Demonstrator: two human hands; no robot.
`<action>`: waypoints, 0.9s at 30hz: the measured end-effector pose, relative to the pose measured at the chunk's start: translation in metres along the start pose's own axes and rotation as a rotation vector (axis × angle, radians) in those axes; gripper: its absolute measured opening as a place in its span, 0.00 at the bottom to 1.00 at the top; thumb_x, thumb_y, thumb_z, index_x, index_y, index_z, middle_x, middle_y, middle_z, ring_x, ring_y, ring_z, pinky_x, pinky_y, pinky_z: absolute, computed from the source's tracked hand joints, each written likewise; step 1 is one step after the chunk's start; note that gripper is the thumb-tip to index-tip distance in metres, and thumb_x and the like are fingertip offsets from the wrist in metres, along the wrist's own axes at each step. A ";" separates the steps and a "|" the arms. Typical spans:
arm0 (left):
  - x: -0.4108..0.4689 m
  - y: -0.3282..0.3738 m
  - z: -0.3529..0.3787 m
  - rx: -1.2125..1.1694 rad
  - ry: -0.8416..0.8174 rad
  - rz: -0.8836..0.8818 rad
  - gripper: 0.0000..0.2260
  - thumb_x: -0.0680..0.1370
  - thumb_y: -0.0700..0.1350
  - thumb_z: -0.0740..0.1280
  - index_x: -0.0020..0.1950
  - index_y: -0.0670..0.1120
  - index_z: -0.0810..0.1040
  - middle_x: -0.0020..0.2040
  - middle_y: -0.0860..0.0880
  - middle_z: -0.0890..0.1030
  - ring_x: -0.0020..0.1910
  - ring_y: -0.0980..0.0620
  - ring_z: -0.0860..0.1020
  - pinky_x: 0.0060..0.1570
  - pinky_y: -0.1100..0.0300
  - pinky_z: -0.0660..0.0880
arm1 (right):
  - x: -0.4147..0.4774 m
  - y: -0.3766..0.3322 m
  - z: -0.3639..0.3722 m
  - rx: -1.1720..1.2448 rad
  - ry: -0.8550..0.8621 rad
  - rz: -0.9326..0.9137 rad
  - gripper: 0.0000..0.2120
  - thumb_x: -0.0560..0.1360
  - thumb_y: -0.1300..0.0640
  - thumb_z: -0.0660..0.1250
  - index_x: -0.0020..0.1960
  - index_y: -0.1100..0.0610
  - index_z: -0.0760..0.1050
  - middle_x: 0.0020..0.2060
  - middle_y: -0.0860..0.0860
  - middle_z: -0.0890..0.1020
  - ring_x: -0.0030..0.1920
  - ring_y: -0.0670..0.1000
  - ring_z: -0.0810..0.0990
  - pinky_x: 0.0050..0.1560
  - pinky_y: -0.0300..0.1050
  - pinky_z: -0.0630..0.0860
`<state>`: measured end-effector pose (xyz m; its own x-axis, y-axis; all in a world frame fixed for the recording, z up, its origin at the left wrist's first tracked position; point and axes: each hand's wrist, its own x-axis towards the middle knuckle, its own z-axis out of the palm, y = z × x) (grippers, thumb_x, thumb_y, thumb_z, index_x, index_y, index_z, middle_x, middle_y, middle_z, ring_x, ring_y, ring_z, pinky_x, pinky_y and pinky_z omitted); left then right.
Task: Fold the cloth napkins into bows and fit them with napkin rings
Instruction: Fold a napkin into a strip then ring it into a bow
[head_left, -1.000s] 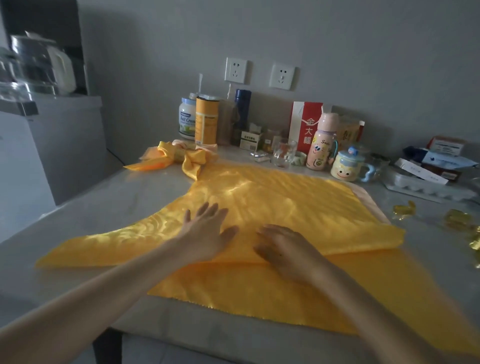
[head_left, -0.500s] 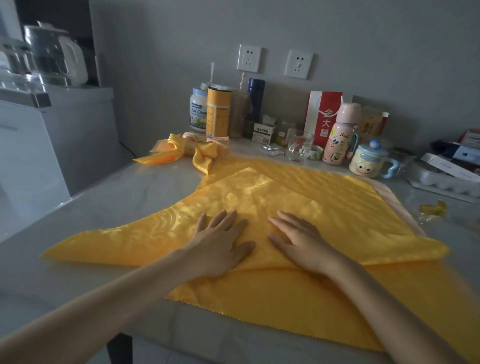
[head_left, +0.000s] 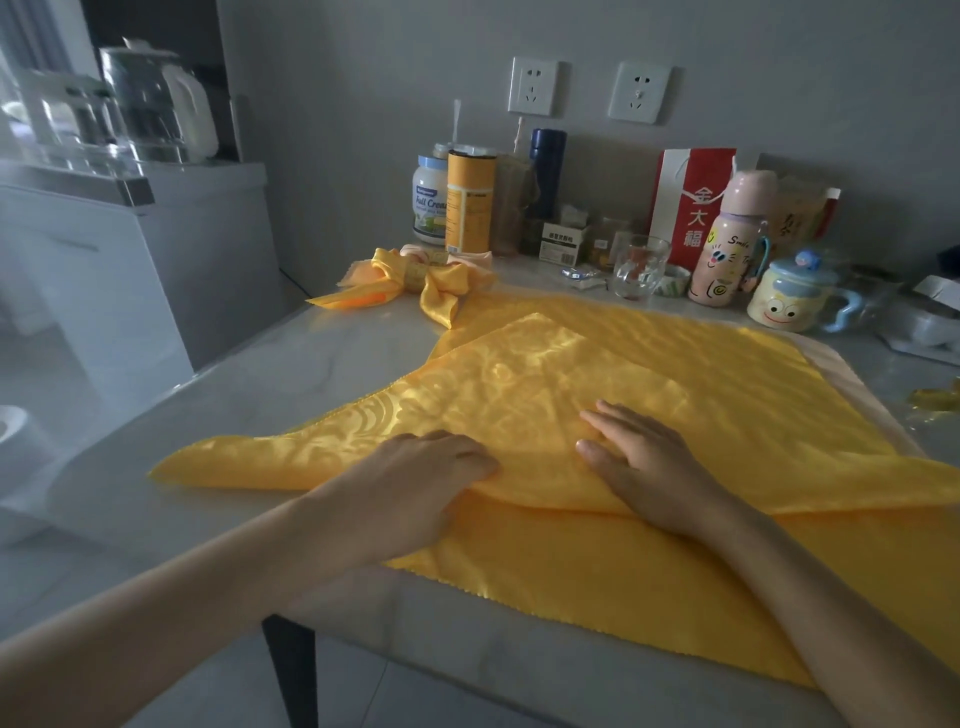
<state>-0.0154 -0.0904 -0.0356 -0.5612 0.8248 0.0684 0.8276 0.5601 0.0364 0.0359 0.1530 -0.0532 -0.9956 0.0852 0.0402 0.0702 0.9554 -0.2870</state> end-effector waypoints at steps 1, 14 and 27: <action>-0.003 -0.004 -0.001 0.094 -0.013 -0.032 0.27 0.78 0.37 0.57 0.75 0.54 0.57 0.72 0.56 0.62 0.70 0.55 0.63 0.68 0.59 0.62 | 0.000 0.000 -0.001 0.022 0.015 0.005 0.25 0.80 0.43 0.50 0.76 0.48 0.55 0.76 0.46 0.55 0.75 0.43 0.49 0.72 0.41 0.44; -0.058 -0.079 -0.012 0.224 -0.060 -0.220 0.34 0.67 0.36 0.69 0.72 0.49 0.66 0.73 0.52 0.66 0.72 0.55 0.64 0.70 0.50 0.60 | -0.026 -0.038 -0.008 -0.115 0.151 -0.069 0.23 0.79 0.41 0.53 0.71 0.48 0.64 0.68 0.42 0.69 0.69 0.43 0.65 0.64 0.35 0.60; -0.051 -0.072 0.019 -0.096 -0.114 -0.399 0.39 0.69 0.72 0.34 0.77 0.56 0.44 0.77 0.55 0.42 0.76 0.54 0.40 0.73 0.46 0.37 | -0.012 -0.044 0.009 -0.087 -0.153 -0.105 0.33 0.72 0.31 0.40 0.75 0.40 0.44 0.74 0.38 0.42 0.68 0.33 0.35 0.67 0.34 0.33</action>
<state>-0.0463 -0.1712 -0.0604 -0.8309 0.5507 -0.0802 0.5389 0.8322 0.1306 0.0440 0.1074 -0.0494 -0.9952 -0.0535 -0.0823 -0.0357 0.9782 -0.2045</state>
